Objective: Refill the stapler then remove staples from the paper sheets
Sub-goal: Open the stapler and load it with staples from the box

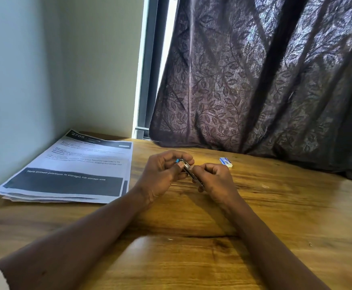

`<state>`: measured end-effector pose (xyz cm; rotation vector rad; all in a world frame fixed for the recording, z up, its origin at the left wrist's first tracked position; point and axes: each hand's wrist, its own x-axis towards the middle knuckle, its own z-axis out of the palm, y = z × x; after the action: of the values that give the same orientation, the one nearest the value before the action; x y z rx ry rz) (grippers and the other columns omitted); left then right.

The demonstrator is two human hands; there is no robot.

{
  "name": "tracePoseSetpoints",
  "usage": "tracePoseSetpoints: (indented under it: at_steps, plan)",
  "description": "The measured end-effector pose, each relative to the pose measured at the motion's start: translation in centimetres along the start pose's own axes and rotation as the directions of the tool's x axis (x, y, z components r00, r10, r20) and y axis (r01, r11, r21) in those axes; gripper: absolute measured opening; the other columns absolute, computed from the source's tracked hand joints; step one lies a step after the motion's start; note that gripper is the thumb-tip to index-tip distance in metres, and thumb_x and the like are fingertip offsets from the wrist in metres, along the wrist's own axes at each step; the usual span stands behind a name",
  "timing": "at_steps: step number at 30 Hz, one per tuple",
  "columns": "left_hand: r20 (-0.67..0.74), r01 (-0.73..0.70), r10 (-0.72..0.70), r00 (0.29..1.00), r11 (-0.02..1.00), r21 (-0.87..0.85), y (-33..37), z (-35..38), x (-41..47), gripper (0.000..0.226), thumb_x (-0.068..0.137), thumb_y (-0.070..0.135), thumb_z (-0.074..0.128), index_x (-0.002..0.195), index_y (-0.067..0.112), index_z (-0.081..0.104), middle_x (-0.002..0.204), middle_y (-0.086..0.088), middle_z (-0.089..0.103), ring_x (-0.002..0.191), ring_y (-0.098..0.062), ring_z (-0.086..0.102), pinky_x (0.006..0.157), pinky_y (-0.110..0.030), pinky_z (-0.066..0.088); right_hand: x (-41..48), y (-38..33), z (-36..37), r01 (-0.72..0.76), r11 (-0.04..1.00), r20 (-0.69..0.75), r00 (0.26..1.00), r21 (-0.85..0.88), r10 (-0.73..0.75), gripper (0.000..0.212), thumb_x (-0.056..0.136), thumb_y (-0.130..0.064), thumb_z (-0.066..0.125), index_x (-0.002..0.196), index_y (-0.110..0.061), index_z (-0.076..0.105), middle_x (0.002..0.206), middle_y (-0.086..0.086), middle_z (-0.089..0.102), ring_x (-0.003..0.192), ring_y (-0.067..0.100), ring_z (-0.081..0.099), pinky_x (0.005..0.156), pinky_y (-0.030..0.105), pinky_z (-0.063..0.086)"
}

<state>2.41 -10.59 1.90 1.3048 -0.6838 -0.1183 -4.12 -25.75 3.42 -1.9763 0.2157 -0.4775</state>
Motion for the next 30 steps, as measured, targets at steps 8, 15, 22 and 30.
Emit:
tracePoseSetpoints:
  at_steps: [8,15,22,30]
  plan:
    - [-0.074,-0.047,0.060,0.995,0.984,0.170,-0.4,0.0,-0.1,0.014,0.089,0.005,0.075,0.102,0.008,0.074,0.093,-0.005,0.078,0.087,-0.019,0.077,0.076,-0.029,0.063,-0.5,-0.1,0.7,0.036,0.994,-0.046,0.998,-0.100,-0.040,0.046,0.062,-0.079,0.061,0.076,-0.037,0.075,0.068,-0.005,0.073,0.068,0.018,0.068,0.072,0.057,0.058]
    - [-0.108,-0.013,0.028,0.994,0.990,0.143,0.2,0.4,0.2,0.012,0.086,0.000,0.076,0.096,0.007,0.073,0.093,-0.011,0.077,0.084,-0.020,0.078,0.071,-0.028,0.062,-0.6,-0.4,0.5,0.038,0.996,-0.065,0.997,-0.083,-0.043,0.046,0.063,-0.070,0.064,0.075,-0.027,0.075,0.070,-0.003,0.074,0.068,0.016,0.068,0.072,0.054,0.058]
    - [-0.141,0.157,-0.166,0.976,0.985,-0.071,1.2,-0.6,0.5,0.012,0.086,0.001,0.075,0.096,0.007,0.070,0.089,-0.013,0.078,0.080,-0.021,0.077,0.068,-0.030,0.063,-1.0,-1.3,-0.3,0.048,0.995,0.073,0.996,0.090,-0.055,0.007,0.096,-0.019,0.060,0.100,-0.023,0.065,0.085,0.022,0.070,0.071,0.022,0.059,0.062,0.033,0.050]
    - [-0.192,0.219,-0.253,0.948,0.959,-0.182,1.3,-1.5,0.8,0.014,0.090,0.001,0.072,0.102,0.006,0.069,0.095,-0.016,0.079,0.083,-0.023,0.078,0.067,-0.031,0.064,-0.9,-1.5,-0.6,0.001,0.985,0.186,0.982,0.171,-0.033,0.034,0.101,-0.012,0.044,0.083,-0.019,0.072,0.086,0.009,0.074,0.080,0.023,0.067,0.076,0.038,0.056]
